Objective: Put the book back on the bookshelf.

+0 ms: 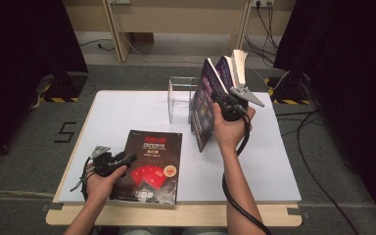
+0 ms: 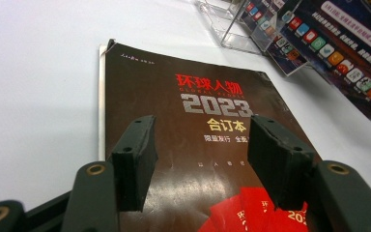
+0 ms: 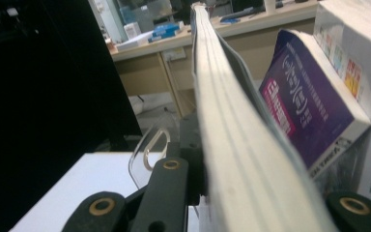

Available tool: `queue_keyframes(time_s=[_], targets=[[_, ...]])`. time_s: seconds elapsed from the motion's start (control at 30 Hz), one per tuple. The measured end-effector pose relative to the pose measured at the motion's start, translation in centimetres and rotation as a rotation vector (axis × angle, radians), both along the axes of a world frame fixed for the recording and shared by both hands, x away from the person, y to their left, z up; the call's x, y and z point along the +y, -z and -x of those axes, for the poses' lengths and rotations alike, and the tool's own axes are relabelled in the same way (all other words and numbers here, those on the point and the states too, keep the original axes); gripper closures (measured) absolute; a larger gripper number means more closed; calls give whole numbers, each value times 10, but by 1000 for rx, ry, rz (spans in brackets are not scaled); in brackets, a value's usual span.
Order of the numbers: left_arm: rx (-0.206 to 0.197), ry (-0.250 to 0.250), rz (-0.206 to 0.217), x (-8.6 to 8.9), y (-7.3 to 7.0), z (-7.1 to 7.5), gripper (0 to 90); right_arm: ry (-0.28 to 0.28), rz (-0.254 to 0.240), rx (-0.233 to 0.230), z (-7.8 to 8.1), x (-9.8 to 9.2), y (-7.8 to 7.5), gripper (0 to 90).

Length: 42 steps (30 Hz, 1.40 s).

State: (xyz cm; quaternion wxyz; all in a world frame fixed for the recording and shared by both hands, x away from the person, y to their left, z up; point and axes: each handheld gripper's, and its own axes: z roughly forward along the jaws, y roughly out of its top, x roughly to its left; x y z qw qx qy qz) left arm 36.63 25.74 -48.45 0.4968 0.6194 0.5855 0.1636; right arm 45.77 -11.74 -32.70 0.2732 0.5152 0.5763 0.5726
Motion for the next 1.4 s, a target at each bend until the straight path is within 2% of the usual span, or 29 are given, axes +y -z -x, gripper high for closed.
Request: queue_keyframes(time_s=[0.23,0.77,1.07,1.4], targets=[[3,4,-2,-1,1,0,428,28,-37,-22,-10,1,-6,840],[-2,0,6,1,1,-1,428,103,-61,-29,-43,9,-8,838],[0,2,5,2,1,-1,428,149,-47,-22,-58,14,3,838],[-3,1,5,2,1,-1,429,157,-19,-2,-64,19,15,835]])
